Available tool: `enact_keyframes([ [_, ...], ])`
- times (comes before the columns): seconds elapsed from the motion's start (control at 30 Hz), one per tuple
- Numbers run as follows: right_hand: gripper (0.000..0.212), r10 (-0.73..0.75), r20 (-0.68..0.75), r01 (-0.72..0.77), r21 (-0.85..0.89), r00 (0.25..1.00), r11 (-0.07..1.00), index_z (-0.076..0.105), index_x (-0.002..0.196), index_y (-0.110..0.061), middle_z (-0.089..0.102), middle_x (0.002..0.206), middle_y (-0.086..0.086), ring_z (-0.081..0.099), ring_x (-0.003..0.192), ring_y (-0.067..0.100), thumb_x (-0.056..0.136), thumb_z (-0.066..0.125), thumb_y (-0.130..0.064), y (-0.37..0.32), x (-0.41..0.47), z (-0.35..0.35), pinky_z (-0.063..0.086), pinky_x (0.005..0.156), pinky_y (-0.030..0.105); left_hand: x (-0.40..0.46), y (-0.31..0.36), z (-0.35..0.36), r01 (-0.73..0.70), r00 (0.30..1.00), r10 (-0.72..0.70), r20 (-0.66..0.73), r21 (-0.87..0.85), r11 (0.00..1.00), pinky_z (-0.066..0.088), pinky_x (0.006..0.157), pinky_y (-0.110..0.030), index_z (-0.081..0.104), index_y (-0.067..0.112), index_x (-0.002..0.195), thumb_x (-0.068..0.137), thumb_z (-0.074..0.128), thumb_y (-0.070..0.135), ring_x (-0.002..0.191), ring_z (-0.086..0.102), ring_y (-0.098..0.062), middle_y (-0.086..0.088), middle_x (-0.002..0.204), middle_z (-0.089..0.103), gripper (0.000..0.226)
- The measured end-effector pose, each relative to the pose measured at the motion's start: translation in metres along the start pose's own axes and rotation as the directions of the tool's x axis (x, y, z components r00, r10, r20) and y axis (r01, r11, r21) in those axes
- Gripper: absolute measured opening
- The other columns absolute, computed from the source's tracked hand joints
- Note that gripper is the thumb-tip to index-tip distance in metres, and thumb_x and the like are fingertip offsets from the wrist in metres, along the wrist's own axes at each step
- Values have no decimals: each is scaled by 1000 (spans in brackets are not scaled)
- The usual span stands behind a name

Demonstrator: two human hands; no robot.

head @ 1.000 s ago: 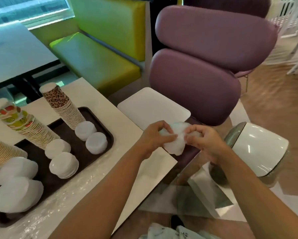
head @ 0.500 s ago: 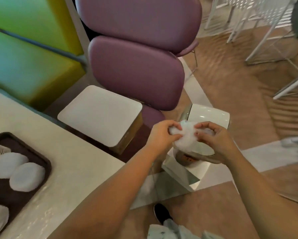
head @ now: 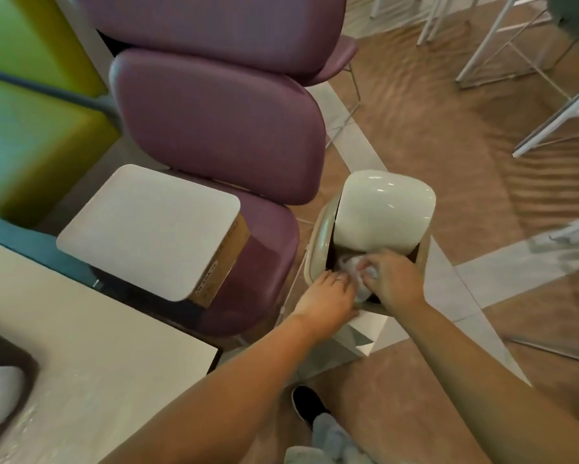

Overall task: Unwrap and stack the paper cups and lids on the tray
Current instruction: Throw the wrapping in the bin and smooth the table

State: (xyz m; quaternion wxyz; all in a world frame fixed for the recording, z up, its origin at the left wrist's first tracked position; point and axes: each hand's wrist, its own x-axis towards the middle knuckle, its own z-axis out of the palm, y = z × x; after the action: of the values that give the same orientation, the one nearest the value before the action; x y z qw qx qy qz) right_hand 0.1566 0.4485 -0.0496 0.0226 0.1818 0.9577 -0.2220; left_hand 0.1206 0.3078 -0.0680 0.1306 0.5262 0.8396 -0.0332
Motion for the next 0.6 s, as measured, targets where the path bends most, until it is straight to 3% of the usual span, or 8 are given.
enact_keyframes([
  [0.07, 14, 61, 114, -61, -11, 992, 998, 70, 96, -15, 63, 100, 4, 61, 94, 24, 87, 61, -21, -2, 7, 11, 43, 79, 28, 3, 2, 4, 34, 995, -38, 88, 49, 998, 10, 117, -39, 27, -3, 143, 100, 37, 39, 138, 28, -32, -21, 146, 36, 61],
  [0.2, 25, 232, 341, -215, -88, 911, 973, 67, 107, -6, 65, 108, 13, 60, 96, 29, 92, 50, -18, 0, 21, 33, 44, 77, 31, 8, 7, 4, 55, 985, -73, 155, 116, 992, -1, 117, -40, 19, -4, 146, 101, 31, 39, 142, 19, -31, -21, 151, 27, 62],
  [0.33, 30, 193, 588, -110, -174, 785, 979, 59, 120, -4, 60, 119, 17, 57, 107, 30, 95, 47, -14, 2, 24, 36, 45, 92, 34, 14, 11, 2, 45, 976, -75, 203, 146, 988, -4, 117, -42, 16, -4, 147, 101, 31, 39, 144, 15, -30, -22, 153, 21, 65],
  [0.43, 34, 75, 623, -33, -79, 779, 996, 54, 128, -6, 58, 125, 16, 54, 113, 31, 96, 45, -14, 1, 24, 27, 42, 99, 37, 14, 9, 1, 49, 983, -62, 170, 79, 996, -1, 117, -41, 18, -7, 145, 102, 34, 33, 142, 19, -32, -24, 151, 25, 61],
  [0.5, 32, 74, 601, -27, -88, 796, 996, 59, 124, -10, 61, 122, 13, 56, 108, 29, 95, 46, -14, -3, 27, 14, 42, 99, 38, 11, 4, -2, 65, 994, -60, 87, -50, 997, 4, 117, -39, 27, -6, 142, 101, 37, 25, 138, 26, -32, -23, 146, 34, 52],
  [0.6, 28, 70, 519, -32, -81, 852, 996, 64, 117, -14, 64, 114, 10, 56, 104, 27, 95, 47, -19, -14, 25, -14, 42, 95, 35, 3, -1, -13, 60, 990, -94, -109, -281, 958, 26, 108, -39, 48, -2, 128, 95, 47, 19, 119, 47, -35, -21, 129, 50, 39],
])
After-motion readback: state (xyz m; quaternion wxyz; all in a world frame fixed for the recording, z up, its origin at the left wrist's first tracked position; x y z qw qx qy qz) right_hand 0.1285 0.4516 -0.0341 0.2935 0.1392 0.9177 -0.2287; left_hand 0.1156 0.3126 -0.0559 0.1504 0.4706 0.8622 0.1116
